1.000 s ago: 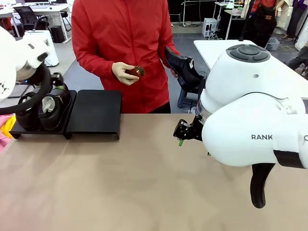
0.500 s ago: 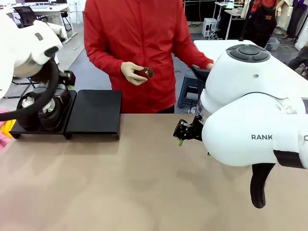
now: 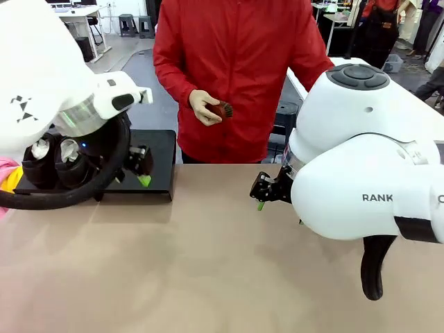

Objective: Organize the shoes by placing them on the stand.
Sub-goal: Pick up one Shoe and place it in the middle of the table.

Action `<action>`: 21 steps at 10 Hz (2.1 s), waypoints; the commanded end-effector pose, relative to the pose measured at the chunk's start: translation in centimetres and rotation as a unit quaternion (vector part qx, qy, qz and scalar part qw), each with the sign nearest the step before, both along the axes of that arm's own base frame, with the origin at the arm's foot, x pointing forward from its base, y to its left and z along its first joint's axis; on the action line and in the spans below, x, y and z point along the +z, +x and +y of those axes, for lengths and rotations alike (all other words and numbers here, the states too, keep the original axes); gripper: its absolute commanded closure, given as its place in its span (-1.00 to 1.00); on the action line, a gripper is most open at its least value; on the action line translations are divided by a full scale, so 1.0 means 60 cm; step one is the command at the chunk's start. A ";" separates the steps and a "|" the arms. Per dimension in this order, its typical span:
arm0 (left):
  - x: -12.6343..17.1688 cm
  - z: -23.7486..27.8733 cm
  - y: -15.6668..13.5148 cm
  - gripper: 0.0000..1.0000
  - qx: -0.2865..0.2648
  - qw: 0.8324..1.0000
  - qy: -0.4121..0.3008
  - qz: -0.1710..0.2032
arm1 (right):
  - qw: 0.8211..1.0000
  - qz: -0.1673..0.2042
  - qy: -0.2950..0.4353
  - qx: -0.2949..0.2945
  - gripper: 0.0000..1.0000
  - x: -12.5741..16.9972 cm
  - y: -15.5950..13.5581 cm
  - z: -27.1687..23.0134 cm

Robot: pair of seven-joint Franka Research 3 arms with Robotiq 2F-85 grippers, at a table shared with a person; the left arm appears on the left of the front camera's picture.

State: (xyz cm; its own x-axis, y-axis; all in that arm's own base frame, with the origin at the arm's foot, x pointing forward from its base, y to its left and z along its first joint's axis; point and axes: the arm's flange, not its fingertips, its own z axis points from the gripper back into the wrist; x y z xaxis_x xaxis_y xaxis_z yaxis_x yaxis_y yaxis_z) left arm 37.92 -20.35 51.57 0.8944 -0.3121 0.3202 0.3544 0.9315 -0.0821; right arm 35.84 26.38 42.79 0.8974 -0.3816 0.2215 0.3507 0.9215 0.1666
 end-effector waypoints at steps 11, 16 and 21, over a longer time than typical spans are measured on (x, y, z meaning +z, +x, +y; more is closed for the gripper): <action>-0.035 -0.002 0.006 -0.21 -0.035 0.999 0.014 0.036 | 0.975 -0.129 -0.105 0.149 -1.00 0.031 0.068 -0.059; -0.035 -0.002 0.006 -0.21 -0.035 0.999 0.014 0.036 | 0.980 -0.112 -0.111 0.118 -1.00 0.031 0.061 -0.063; -0.035 -0.002 0.006 -0.21 -0.035 0.999 0.014 0.036 | 0.972 0.022 -0.176 0.154 -1.00 0.031 0.162 -0.142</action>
